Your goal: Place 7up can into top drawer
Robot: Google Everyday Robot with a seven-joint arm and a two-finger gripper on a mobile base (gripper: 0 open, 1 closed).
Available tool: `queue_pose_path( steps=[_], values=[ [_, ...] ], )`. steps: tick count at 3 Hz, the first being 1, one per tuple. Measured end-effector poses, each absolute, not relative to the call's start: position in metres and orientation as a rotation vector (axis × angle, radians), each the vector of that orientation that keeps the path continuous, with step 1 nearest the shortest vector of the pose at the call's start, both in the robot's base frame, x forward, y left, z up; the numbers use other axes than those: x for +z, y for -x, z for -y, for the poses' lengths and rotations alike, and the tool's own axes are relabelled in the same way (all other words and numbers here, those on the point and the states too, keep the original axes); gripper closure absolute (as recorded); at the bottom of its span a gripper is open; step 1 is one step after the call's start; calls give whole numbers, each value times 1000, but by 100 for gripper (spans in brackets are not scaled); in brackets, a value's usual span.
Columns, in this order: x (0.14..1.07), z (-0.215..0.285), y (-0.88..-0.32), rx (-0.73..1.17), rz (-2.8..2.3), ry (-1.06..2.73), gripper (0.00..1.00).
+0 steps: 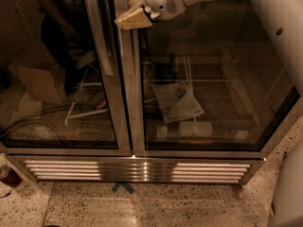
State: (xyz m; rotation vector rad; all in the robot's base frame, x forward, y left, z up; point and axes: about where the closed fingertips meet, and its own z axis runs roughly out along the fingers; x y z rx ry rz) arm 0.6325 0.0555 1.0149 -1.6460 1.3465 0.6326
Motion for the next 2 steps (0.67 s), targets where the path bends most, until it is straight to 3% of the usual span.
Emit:
queue_pose_path(
  steps=[2],
  values=[
    [1014, -55, -630, 645, -1347, 1646, 100]
  ],
)
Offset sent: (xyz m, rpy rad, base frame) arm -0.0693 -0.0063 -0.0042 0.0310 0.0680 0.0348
